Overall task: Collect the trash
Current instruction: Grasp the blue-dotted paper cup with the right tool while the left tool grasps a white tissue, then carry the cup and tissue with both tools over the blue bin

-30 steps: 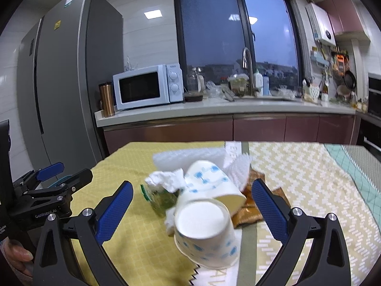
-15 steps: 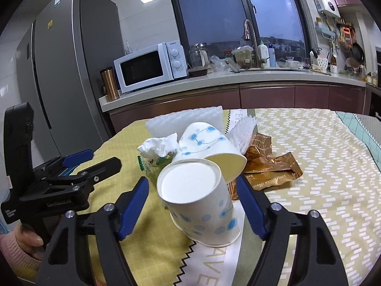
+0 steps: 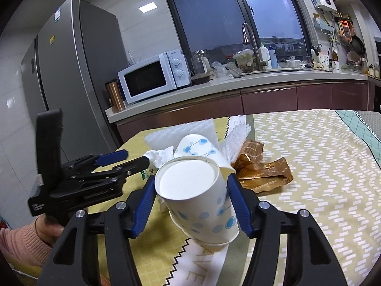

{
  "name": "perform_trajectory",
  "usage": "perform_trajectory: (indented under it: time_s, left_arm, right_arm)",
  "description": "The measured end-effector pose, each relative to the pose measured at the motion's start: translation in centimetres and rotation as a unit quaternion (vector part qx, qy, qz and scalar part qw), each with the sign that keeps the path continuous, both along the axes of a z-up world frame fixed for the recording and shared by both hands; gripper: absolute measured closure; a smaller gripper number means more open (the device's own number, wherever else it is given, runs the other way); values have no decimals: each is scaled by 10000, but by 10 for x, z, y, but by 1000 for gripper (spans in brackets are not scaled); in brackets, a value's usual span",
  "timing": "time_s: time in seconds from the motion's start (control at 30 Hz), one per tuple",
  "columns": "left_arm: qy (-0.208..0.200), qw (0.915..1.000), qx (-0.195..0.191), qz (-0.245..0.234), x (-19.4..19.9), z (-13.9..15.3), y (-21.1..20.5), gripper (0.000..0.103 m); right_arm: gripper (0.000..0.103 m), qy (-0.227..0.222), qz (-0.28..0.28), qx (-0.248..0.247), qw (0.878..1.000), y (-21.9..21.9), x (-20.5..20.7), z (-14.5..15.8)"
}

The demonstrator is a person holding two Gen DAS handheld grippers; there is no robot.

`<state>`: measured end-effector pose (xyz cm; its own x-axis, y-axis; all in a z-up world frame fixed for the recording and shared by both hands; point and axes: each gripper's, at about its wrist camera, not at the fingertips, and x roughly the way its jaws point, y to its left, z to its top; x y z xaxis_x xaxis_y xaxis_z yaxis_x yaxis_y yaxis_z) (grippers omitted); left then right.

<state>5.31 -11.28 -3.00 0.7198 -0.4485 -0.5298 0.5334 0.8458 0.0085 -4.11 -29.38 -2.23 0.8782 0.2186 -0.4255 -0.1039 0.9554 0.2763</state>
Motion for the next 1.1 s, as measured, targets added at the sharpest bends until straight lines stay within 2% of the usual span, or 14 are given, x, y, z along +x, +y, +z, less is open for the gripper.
perform_trajectory:
  time_s: [0.03,0.07,0.13,0.3,0.47,0.67,0.9,1.1]
  left_arm:
    - [71,10000,-9,-66,4,0,-2,47]
    - [135,9999,-10,-106,7,-1,-2,54]
    - [293,9993,-55,-212,13,-3,-5,73]
    - [561,9975,-302,-320,23,-6,-1,93]
    - [573,9962,-549,-351,17,1,12,95]
    - [518,9952,-785,-257,3,15,47,95]
    - [391,9924,-1162,98,-19,33,110,95]
    - [233,9898,-1263,619,-35,41,167,95]
  right_arm:
    - [44,1,6,31,10000,-2,-1,1]
    - [44,0,7,53,10000,-3,-1,2]
    - [44,-25,30,89,10000,-5,-4,4]
    - [44,-111,70,61,9999,-5,-9,12]
    - [44,-247,210,29,9995,2,-13,22]
    - [44,-371,532,113,9978,18,-9,33]
    - [44,-415,1035,245,9935,51,9,42]
    - [44,-368,1529,238,9873,87,29,47]
